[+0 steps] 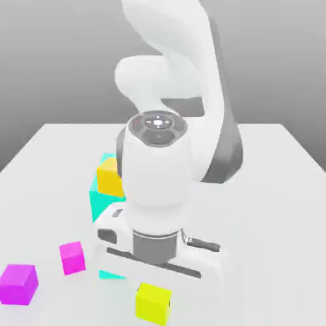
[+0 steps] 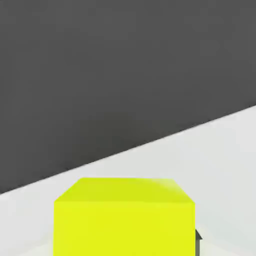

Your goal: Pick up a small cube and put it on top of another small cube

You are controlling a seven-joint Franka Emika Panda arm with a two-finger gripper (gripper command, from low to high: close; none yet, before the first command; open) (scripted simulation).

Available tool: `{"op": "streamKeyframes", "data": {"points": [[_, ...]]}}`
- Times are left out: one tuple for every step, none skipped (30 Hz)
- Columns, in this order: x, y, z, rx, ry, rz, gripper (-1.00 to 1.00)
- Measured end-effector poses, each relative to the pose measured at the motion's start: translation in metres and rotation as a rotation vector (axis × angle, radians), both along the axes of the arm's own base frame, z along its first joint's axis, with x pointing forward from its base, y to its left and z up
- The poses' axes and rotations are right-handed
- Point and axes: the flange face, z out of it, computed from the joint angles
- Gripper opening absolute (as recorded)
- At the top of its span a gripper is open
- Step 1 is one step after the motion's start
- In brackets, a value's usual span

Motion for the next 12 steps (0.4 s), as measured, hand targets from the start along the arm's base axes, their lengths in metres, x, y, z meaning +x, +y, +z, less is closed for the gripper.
{"op": "streamKeyframes", "data": {"points": [[-0.008, -0.025, 0.003, 0.001, -0.002, -0.083, -1.0], [-0.016, -0.05, 0.006, 0.002, -0.005, -0.167, -1.0], [-0.027, -0.076, 0.009, 0.003, -0.008, -0.254, -1.0], [-0.038, -0.1, 0.012, 0.005, -0.011, -0.341, -1.0], [-0.05, -0.125, 0.011, 0.008, -0.014, -0.427, -1.0], [-0.061, -0.149, 0.006, 0.01, -0.017, -0.514, -1.0], [-0.073, -0.174, -0.007, 0.013, -0.02, -0.601, -1.0], [-0.081, -0.188, -0.021, 0.014, -0.022, -0.653, -1.0], [-0.085, -0.195, -0.033, 0.013, -0.022, -0.678, 1.0], [-0.085, -0.195, -0.033, 0.013, -0.022, -0.678, 1.0], [-0.085, -0.195, -0.033, 0.013, -0.022, -0.678, 1.0], [-0.085, -0.195, -0.033, 0.013, -0.022, -0.678, 1.0]]}}
